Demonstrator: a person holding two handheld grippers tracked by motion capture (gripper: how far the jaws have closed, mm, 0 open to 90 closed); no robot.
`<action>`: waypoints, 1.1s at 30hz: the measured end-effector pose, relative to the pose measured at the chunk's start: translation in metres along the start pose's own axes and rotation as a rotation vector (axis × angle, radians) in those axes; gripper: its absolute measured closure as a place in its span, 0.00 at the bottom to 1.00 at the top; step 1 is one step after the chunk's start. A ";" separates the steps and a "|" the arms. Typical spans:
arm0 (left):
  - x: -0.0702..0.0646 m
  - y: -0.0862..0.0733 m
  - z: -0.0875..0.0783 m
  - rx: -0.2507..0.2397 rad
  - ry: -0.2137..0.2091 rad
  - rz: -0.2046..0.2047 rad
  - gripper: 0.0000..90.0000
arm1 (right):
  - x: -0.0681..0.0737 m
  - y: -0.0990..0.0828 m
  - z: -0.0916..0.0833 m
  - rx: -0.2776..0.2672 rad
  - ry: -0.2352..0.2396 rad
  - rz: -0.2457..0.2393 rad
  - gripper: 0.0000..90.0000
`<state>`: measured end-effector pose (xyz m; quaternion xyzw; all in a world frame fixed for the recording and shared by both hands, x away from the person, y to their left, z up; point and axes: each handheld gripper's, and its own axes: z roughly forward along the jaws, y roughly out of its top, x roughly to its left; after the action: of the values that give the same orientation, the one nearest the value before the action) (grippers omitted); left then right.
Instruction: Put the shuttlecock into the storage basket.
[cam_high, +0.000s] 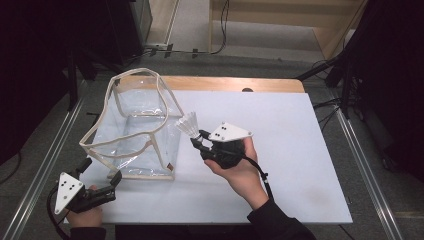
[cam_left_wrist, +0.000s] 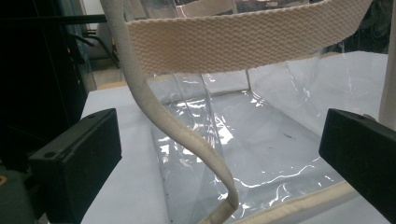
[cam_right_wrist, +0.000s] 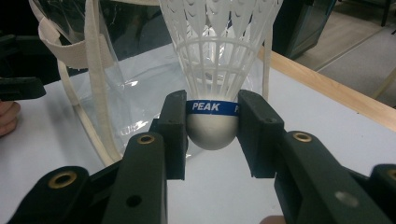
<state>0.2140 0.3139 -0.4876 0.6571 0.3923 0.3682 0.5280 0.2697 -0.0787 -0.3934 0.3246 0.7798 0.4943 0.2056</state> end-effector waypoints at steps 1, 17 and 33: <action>0.000 0.000 0.000 0.000 0.000 0.000 0.00 | 0.000 0.001 0.000 -0.002 -0.001 -0.002 0.70; 0.000 0.000 0.000 0.000 0.000 -0.002 0.00 | 0.002 0.011 0.000 -0.024 0.000 -0.007 0.70; 0.000 0.000 0.000 -0.002 -0.002 -0.005 0.00 | 0.005 0.021 0.002 -0.037 0.007 -0.021 0.70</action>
<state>0.2143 0.3138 -0.4876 0.6561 0.3930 0.3668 0.5297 0.2742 -0.0674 -0.3751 0.3105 0.7747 0.5076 0.2140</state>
